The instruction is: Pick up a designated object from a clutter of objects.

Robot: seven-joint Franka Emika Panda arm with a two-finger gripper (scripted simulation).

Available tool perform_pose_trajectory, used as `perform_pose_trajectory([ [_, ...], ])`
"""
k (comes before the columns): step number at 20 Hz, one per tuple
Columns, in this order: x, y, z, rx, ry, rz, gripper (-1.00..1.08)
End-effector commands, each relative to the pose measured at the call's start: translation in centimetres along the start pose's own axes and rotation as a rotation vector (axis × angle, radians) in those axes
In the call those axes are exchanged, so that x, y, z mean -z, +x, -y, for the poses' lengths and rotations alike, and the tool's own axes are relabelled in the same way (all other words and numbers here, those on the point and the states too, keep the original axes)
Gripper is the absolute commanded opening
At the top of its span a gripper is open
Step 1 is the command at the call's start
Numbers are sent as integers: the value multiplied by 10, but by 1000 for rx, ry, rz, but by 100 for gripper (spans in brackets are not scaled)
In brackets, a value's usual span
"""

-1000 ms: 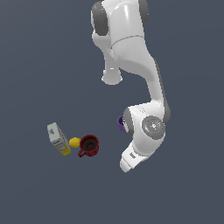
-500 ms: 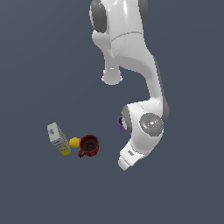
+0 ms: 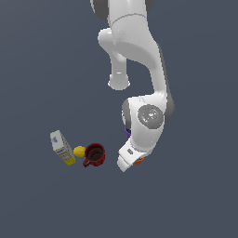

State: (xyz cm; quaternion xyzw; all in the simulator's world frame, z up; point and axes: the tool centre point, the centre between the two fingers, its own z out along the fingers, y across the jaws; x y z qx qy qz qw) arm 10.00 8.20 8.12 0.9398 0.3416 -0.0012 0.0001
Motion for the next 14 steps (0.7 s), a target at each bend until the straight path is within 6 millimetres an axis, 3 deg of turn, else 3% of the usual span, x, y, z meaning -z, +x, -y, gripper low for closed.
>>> perform_pose_trajectory([
  [1, 15, -15, -4, -1, -1, -1, -100],
  [14, 106, -112, -23, -1, -1, -1, -100],
])
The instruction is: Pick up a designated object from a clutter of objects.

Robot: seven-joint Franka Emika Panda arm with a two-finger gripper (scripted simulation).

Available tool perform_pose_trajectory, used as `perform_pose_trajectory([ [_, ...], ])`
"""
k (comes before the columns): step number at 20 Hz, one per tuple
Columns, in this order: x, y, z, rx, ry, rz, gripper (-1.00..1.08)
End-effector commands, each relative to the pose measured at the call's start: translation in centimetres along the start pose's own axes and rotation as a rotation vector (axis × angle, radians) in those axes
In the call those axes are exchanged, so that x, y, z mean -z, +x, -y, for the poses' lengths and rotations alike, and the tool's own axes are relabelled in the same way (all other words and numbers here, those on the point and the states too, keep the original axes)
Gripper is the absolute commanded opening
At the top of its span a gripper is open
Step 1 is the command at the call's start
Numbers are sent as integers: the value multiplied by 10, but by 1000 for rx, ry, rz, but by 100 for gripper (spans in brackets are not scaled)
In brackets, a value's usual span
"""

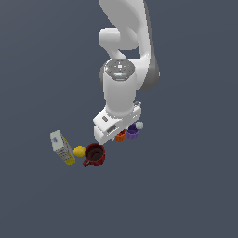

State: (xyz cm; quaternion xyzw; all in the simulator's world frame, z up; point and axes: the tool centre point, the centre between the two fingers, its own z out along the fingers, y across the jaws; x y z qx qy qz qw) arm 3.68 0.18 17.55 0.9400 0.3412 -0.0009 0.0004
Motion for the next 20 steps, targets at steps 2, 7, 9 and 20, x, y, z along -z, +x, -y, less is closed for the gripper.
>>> perform_pose_trajectory([
  [2, 27, -28, -6, 0, 0, -1, -100],
  [7, 66, -69, -14, 0, 1, -3, -100],
  [9, 83, -86, -18, 0, 2, -4, -100],
  [20, 173, -177, -40, 1, 3, -6, -100],
])
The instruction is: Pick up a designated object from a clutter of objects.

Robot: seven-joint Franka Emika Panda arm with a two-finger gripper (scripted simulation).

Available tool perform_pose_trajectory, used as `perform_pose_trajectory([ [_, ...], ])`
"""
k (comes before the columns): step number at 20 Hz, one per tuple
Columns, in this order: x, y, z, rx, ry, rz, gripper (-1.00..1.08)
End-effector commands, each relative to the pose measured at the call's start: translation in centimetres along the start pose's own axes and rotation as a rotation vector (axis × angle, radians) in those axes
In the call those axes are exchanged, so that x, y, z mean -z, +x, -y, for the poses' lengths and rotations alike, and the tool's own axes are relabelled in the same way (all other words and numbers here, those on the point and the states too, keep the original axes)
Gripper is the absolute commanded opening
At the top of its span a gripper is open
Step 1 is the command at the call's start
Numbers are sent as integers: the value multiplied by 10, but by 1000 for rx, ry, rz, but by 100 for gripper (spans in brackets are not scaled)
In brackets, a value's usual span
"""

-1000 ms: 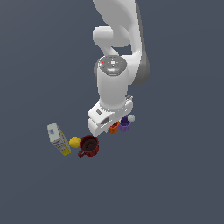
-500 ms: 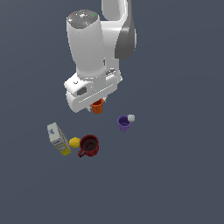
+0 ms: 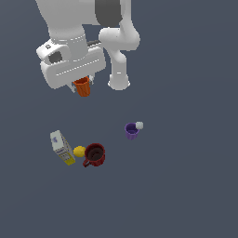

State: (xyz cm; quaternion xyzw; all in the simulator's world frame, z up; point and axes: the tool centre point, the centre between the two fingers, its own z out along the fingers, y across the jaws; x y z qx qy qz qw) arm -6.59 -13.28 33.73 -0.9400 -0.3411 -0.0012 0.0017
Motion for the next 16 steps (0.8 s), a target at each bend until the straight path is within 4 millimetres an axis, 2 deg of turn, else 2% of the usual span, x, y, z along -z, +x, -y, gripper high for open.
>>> perform_pose_trajectory([
  [1, 19, -19, -4, 1, 0, 0, -100],
  [8, 56, -55, -15, 0, -1, 2, -100],
  [16, 71, -68, -21, 1, -2, 3, -100],
])
